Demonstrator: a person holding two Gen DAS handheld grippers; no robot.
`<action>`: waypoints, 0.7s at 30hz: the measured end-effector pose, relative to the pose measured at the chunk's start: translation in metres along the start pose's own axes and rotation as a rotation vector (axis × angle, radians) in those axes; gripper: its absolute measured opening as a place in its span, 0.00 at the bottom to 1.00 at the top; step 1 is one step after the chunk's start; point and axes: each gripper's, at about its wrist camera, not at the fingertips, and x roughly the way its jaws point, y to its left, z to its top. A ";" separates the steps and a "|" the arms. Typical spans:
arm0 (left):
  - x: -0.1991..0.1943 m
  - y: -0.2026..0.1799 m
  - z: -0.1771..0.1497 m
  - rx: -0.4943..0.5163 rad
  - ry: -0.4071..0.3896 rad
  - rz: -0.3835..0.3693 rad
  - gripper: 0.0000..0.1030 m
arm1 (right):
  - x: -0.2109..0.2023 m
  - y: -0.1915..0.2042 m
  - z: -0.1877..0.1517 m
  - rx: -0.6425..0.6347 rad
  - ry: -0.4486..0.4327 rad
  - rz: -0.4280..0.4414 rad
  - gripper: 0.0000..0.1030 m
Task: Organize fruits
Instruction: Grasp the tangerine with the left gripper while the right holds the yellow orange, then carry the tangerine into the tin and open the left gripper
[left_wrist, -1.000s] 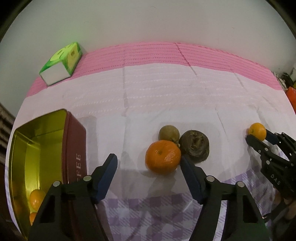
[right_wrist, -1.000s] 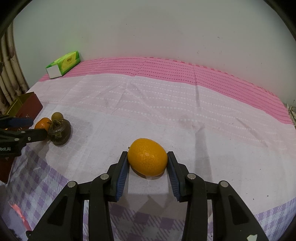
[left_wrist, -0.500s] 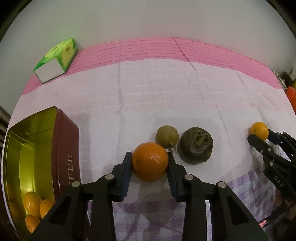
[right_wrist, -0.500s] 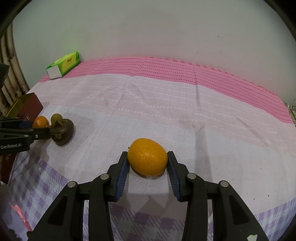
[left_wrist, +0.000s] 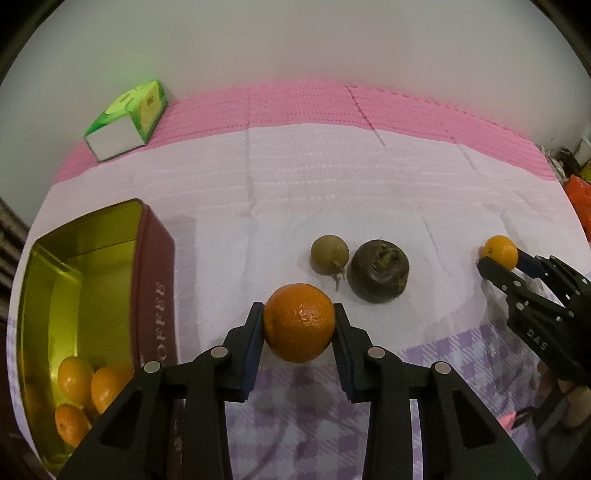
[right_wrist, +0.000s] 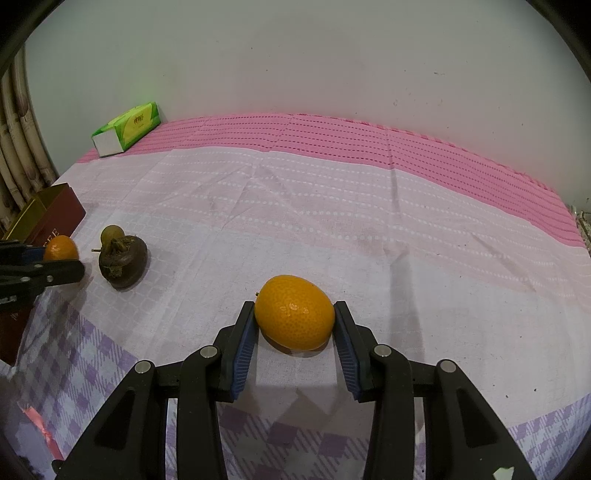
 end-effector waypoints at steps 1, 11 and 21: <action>-0.005 0.000 -0.001 0.002 -0.006 0.010 0.35 | 0.000 0.000 0.000 0.000 0.000 0.000 0.38; -0.035 0.008 -0.010 0.012 -0.046 0.104 0.35 | 0.000 0.001 0.000 -0.002 0.000 -0.002 0.38; -0.061 0.026 -0.021 0.008 -0.080 0.160 0.35 | 0.001 0.000 0.000 -0.002 0.000 -0.003 0.37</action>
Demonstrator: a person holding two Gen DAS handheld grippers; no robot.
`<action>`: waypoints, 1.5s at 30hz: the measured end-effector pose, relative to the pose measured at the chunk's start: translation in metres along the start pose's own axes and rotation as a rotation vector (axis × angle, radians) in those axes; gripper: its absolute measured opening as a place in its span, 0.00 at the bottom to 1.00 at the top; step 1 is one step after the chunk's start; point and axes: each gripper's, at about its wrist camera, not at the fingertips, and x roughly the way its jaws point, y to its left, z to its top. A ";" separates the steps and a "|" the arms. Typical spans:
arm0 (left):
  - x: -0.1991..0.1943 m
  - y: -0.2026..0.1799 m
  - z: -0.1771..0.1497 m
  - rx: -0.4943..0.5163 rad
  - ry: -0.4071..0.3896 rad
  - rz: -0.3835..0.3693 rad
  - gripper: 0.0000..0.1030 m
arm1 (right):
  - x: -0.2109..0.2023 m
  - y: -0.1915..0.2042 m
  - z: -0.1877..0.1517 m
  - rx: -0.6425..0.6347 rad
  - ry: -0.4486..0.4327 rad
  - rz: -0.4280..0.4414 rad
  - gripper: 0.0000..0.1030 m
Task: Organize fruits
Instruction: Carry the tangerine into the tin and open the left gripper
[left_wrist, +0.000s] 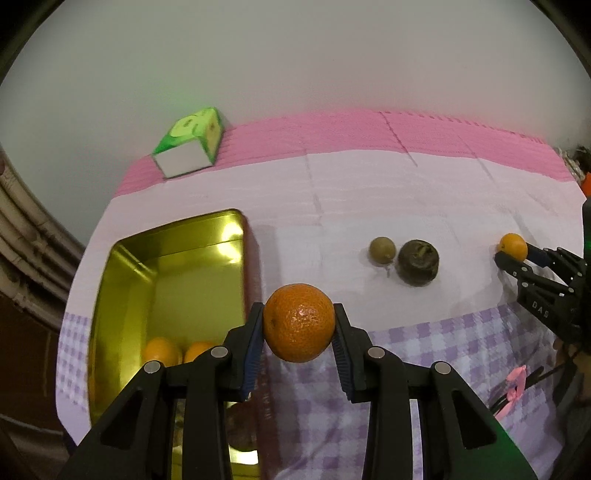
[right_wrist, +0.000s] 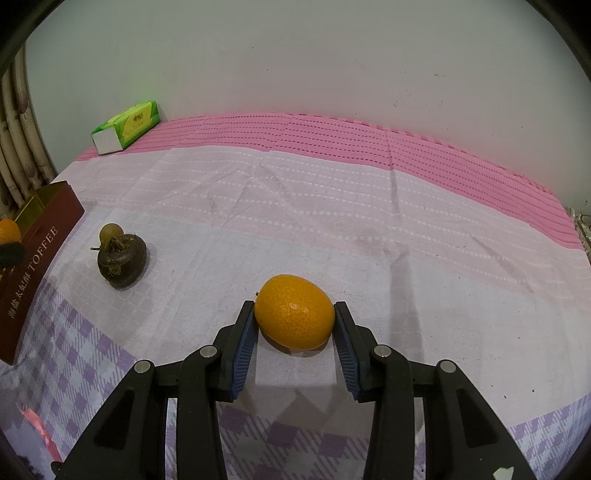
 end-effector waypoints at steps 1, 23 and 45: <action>-0.003 0.004 -0.001 -0.004 -0.005 0.004 0.35 | 0.000 0.000 0.000 0.000 0.000 0.000 0.37; 0.008 0.106 -0.021 -0.156 0.040 0.125 0.35 | 0.001 0.000 -0.001 -0.003 -0.001 -0.002 0.37; 0.033 0.153 -0.025 -0.315 0.135 0.101 0.35 | 0.000 0.001 0.000 -0.003 -0.001 -0.003 0.38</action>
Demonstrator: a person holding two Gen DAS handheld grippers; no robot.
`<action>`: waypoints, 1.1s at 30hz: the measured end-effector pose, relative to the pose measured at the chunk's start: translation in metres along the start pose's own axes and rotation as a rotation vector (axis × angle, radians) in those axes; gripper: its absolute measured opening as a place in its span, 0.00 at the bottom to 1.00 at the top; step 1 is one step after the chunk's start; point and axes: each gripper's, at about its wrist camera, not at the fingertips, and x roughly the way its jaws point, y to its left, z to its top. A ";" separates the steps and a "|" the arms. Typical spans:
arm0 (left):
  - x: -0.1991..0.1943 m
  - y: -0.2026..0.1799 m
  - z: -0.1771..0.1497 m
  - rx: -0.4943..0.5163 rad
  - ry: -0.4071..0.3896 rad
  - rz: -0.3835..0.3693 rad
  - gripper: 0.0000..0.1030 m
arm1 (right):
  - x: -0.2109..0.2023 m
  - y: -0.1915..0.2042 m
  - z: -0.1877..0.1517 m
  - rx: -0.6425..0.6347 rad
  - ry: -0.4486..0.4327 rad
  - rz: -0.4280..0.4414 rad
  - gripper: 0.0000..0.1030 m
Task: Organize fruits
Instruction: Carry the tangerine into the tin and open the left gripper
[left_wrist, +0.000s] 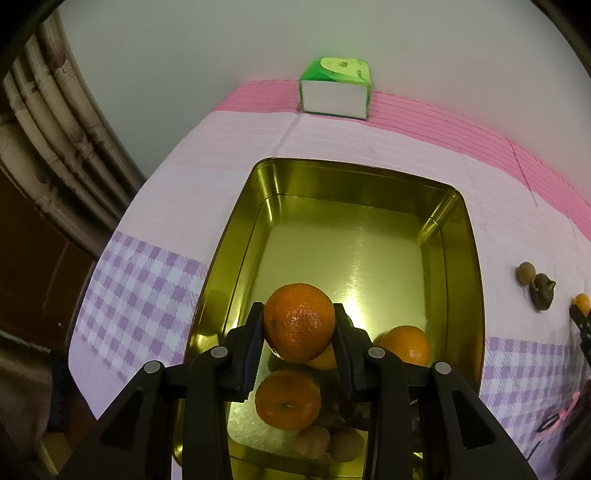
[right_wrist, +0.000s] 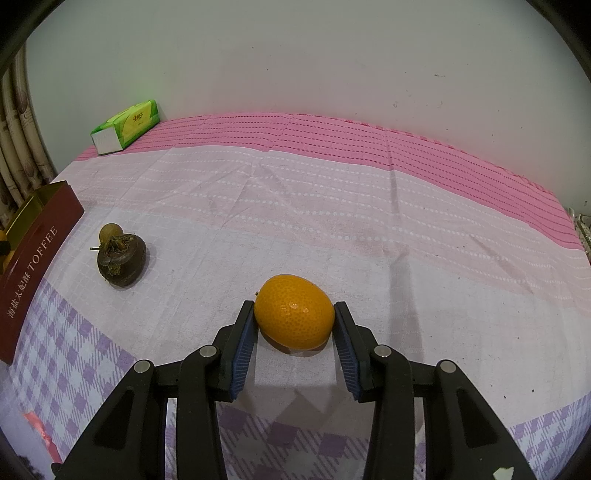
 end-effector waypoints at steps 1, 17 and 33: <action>0.000 0.002 0.000 -0.009 0.003 0.000 0.35 | 0.000 0.000 0.000 0.000 0.000 0.000 0.38; 0.012 0.016 0.001 -0.052 0.050 0.047 0.35 | 0.000 0.000 0.000 0.000 0.000 0.000 0.38; 0.028 0.011 0.001 -0.045 0.125 0.020 0.35 | 0.000 0.000 0.000 0.000 -0.001 -0.001 0.38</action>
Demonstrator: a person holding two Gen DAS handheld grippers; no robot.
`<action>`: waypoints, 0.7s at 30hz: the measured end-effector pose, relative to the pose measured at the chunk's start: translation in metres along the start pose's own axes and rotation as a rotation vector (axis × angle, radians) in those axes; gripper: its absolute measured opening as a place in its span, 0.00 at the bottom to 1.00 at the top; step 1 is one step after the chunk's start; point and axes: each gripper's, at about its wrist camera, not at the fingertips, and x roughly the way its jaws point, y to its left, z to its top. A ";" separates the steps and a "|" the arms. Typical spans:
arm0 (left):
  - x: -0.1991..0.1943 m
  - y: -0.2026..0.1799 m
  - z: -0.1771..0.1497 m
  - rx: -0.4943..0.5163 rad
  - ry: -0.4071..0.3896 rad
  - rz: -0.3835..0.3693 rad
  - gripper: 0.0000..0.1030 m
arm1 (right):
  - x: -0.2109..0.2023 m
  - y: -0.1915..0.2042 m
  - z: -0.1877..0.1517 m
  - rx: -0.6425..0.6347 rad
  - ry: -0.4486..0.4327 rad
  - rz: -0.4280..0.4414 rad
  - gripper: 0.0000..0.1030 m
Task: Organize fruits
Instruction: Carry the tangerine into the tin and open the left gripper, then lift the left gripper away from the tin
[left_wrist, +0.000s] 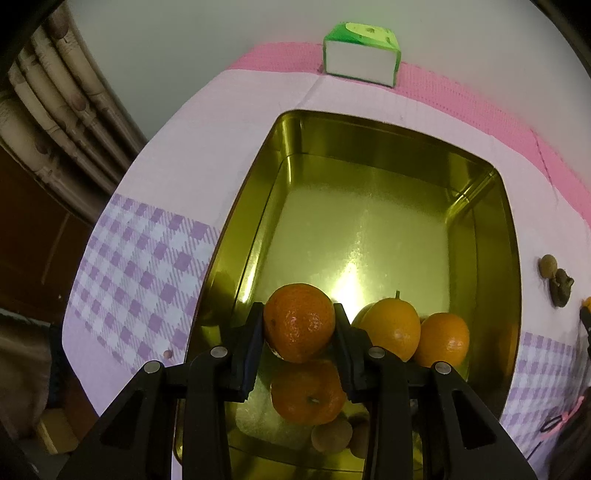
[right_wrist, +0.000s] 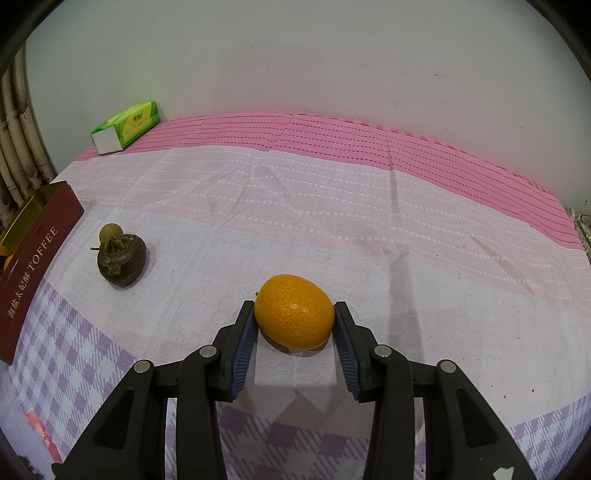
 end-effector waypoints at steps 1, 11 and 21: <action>0.001 -0.001 0.000 0.003 0.004 0.002 0.35 | 0.000 0.000 0.000 0.000 0.000 0.000 0.38; 0.004 -0.006 -0.002 0.030 0.006 0.019 0.35 | 0.001 -0.002 0.000 0.004 0.001 -0.004 0.40; -0.010 -0.005 -0.002 0.036 -0.039 0.036 0.38 | 0.004 -0.002 0.002 0.007 0.003 -0.009 0.44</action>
